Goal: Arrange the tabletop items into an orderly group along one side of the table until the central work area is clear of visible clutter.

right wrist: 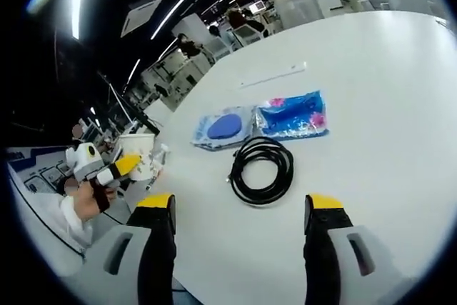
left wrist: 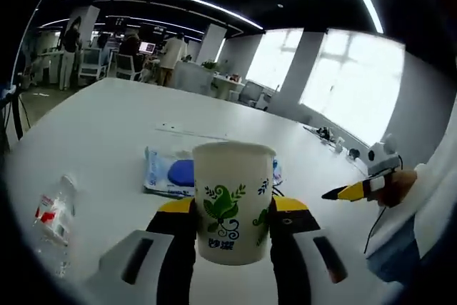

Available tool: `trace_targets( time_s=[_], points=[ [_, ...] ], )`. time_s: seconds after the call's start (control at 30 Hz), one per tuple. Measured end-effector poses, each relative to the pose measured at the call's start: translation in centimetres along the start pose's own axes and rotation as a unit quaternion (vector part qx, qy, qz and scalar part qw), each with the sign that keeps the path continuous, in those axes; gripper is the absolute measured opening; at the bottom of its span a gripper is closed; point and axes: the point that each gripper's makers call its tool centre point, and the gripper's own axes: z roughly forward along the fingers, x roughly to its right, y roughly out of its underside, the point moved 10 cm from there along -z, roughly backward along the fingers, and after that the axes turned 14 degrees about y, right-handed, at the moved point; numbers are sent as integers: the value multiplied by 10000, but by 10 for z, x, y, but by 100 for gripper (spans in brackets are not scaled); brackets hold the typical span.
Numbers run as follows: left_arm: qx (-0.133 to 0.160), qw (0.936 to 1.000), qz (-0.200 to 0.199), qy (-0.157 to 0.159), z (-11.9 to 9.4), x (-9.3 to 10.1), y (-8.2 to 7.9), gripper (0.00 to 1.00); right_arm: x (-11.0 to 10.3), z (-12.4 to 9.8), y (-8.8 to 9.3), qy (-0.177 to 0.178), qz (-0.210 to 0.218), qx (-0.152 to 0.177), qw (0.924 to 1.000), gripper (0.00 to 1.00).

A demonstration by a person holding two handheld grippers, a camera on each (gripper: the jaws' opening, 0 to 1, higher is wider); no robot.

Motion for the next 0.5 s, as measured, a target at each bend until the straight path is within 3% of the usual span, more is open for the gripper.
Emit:
trace_targets(
  time_s=[0.27,0.5],
  points=[
    [222,9975,543,406,12,23,-7,39,-24,8,-9,-445,76,-3,9990,70],
    [295,9948,716,658,23,38,-11,39,-54,15,-20,-994,-49,-22,9950,70]
  ],
)
